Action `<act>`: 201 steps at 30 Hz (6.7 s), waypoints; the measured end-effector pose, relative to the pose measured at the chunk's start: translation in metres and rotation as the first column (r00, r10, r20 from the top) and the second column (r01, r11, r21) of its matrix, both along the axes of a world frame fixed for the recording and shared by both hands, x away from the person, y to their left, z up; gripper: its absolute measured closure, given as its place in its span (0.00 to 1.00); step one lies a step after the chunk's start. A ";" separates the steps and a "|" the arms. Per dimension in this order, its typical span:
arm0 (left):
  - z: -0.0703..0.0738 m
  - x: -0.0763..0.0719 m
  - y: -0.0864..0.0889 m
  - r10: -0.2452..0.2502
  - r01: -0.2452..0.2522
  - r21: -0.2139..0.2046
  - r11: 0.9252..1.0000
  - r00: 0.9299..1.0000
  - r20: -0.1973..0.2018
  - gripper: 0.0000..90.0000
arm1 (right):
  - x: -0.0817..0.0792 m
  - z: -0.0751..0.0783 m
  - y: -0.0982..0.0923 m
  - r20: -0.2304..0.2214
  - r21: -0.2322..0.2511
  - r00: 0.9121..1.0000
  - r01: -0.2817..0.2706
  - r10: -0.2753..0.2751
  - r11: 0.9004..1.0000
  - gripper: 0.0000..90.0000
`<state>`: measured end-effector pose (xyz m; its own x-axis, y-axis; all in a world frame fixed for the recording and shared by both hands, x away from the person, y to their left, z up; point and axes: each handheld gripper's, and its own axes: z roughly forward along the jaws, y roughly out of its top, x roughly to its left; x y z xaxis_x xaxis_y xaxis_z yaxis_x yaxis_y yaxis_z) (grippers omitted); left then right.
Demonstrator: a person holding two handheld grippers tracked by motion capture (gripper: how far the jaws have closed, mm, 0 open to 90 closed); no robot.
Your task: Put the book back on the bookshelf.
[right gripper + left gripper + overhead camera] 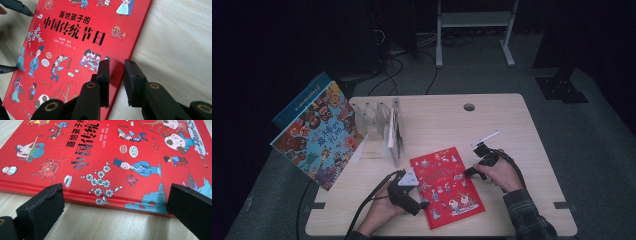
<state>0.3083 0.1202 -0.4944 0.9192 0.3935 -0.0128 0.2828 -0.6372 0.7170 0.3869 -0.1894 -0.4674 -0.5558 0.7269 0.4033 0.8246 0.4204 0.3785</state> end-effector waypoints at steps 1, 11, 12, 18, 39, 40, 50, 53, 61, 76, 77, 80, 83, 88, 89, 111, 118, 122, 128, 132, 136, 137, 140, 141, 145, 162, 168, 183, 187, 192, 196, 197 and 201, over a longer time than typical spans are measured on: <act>0.000 0.000 0.000 0.000 0.000 -0.003 1.000 1.000 0.000 0.00 | 0.001 -0.001 -0.001 -0.009 0.007 1.000 0.003 -0.003 1.000 0.83; -0.001 0.000 0.000 0.002 -0.002 -0.008 1.000 1.000 0.001 0.00 | 0.005 -0.002 -0.007 -0.082 0.036 0.997 -0.004 0.007 0.999 0.84; -0.001 0.000 0.000 0.002 -0.002 -0.008 1.000 1.000 0.001 0.00 | 0.006 -0.003 -0.007 -0.089 0.041 0.996 -0.004 0.007 0.999 0.84; -0.001 0.000 0.001 0.003 -0.003 -0.010 1.000 1.000 0.002 0.00 | 0.009 -0.004 -0.009 -0.131 0.064 0.991 0.003 0.005 0.998 0.80; -0.001 0.001 0.001 -0.001 0.001 -0.015 1.000 1.000 -0.003 0.00 | 0.013 0.019 -0.001 -0.153 0.036 0.988 0.008 -0.002 0.999 0.80; -0.001 0.001 0.001 -0.001 0.001 -0.015 1.000 1.000 -0.005 0.00 | 0.012 0.024 0.000 -0.149 0.043 0.989 0.003 0.003 0.999 0.80; -0.001 0.002 0.003 -0.005 0.005 -0.034 0.999 1.000 -0.012 0.00 | 0.007 0.064 0.023 -0.144 0.110 0.985 -0.078 0.094 0.991 0.79; -0.002 0.002 0.003 0.000 -0.001 -0.049 0.999 1.000 -0.017 0.00 | 0.008 0.071 0.038 -0.145 0.100 0.984 -0.093 0.107 0.991 0.80; -0.003 0.003 0.004 -0.001 0.000 -0.050 0.999 1.000 -0.025 0.00 | 0.013 0.084 0.076 -0.152 0.051 0.977 -0.142 0.148 0.989 0.85; -0.003 0.003 0.004 -0.001 -0.001 -0.050 0.999 0.999 -0.040 0.00 | 0.012 0.098 0.092 -0.157 -0.015 0.975 -0.162 0.158 0.987 0.86; -0.003 0.003 0.004 -0.001 -0.001 -0.050 0.999 0.999 -0.041 0.00 | 0.012 0.100 0.092 -0.155 -0.018 0.975 -0.161 0.157 0.987 0.86; -0.003 0.003 0.004 0.000 -0.002 -0.049 0.999 0.999 -0.041 0.00 | 0.011 0.102 0.090 -0.158 -0.020 0.976 -0.157 0.152 0.987 0.86; -0.003 0.003 0.004 0.000 -0.002 -0.048 0.999 0.999 -0.039 0.00 | 0.011 0.101 0.090 -0.166 -0.012 0.975 -0.154 0.150 0.988 0.88; -0.003 0.003 0.004 0.003 -0.004 -0.030 1.000 0.999 -0.034 0.00 | 0.010 0.102 0.089 -0.165 0.005 0.976 -0.141 0.140 0.990 0.91; -0.003 0.003 0.004 0.007 -0.008 -0.034 0.999 0.999 -0.037 0.00 | 0.010 0.103 0.088 -0.159 0.008 0.977 -0.144 0.143 0.990 0.92; 0.020 0.029 0.032 0.095 -0.104 -0.160 0.982 0.993 -0.063 0.00 | -0.010 0.160 0.071 -0.012 0.009 0.983 -0.184 0.184 0.983 0.97; 0.024 0.038 0.020 0.063 -0.081 -0.203 0.976 0.994 -0.094 0.00 | -0.011 0.172 0.070 0.002 0.007 0.982 -0.191 0.191 0.982 0.97; 0.026 0.042 0.019 0.047 -0.082 -0.267 0.960 0.990 -0.136 0.00 | -0.012 0.177 0.069 0.013 0.016 0.981 -0.193 0.193 0.981 0.97; 0.034 0.049 0.022 0.039 -0.108 -0.387 0.916 0.983 -0.182 0.01 | -0.019 0.187 0.066 0.051 0.042 0.979 -0.201 0.199 0.979 0.97; 0.040 0.051 0.022 -0.004 -0.080 -0.430 0.899 0.982 -0.190 0.05 | -0.024 0.188 0.062 0.081 0.087 0.976 -0.208 0.201 0.974 0.97; 0.048 0.049 0.024 0.000 -0.071 -0.437 0.897 0.987 -0.160 0.07 | -0.029 0.184 0.056 0.117 0.129 0.971 -0.223 0.209 0.966 0.97; 0.050 0.048 0.025 -0.001 -0.070 -0.441 0.895 0.987 -0.159 0.08 | -0.031 0.182 0.054 0.122 0.134 0.969 -0.230 0.214 0.964 0.97; 0.056 0.047 0.028 0.001 -0.066 -0.450 0.890 0.990 -0.143 0.11 | -0.036 0.176 0.047 0.156 0.169 0.961 -0.252 0.227 0.953 0.97; 0.059 0.046 0.030 0.002 -0.064 -0.459 0.886 0.991 -0.133 0.13 | -0.038 0.174 0.044 0.173 0.180 0.957 -0.262 0.231 0.948 0.97; 0.068 0.047 0.039 -0.009 -0.052 -0.525 0.849 0.994 -0.113 0.26 | -0.044 0.161 0.033 0.228 0.243 0.946 -0.286 0.232 0.927 0.97; 0.110 0.052 0.056 -0.146 0.114 -0.640 0.760 0.989 0.004 0.73 | -0.052 0.094 0.017 0.416 0.333 0.868 -0.423 0.272 0.842 0.92; 0.123 0.050 0.054 -0.205 0.178 -0.633 0.753 0.978 0.031 0.82 | -0.051 0.083 0.018 0.445 0.341 0.857 -0.431 0.260 0.835 0.88; 0.145 0.045 0.046 -0.210 0.200 -0.570 0.797 0.976 0.049 0.87 | -0.054 0.076 0.013 0.494 0.347 0.827 -0.469 0.267 0.812 0.75; 0.147 0.046 0.047 -0.186 0.179 -0.562 0.807 0.981 0.045 0.88 | -0.054 0.073 0.002 0.506 0.329 0.825 -0.455 0.252 0.828 0.68; 0.152 0.044 0.049 -0.130 0.138 -0.554 0.821 0.990 0.053 0.88 | -0.055 0.066 -0.016 0.519 0.248 0.828 -0.385 0.213 0.889 0.57; 0.157 0.040 0.052 -0.090 0.107 -0.536 0.837 0.994 0.057 0.88 | -0.054 0.056 -0.029 0.554 0.189 0.822 -0.280 0.133 0.941 0.47; 0.159 0.039 0.053 -0.082 0.098 -0.532 0.841 0.995 0.053 0.88 | -0.053 0.052 -0.032 0.561 0.167 0.820 -0.245 0.113 0.955 0.45; 0.163 0.035 0.061 -0.045 0.063 -0.517 0.854 0.998 0.049 0.88 | -0.046 0.032 -0.049 0.506 0.085 0.862 -0.059 0.008 0.995 0.35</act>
<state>0.3436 0.1812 -0.3312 0.9424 0.2883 -0.1696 0.2286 -0.1848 0.9558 0.3409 -0.2388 -0.4352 -0.7247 0.6774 0.1266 0.4963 0.3856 0.7778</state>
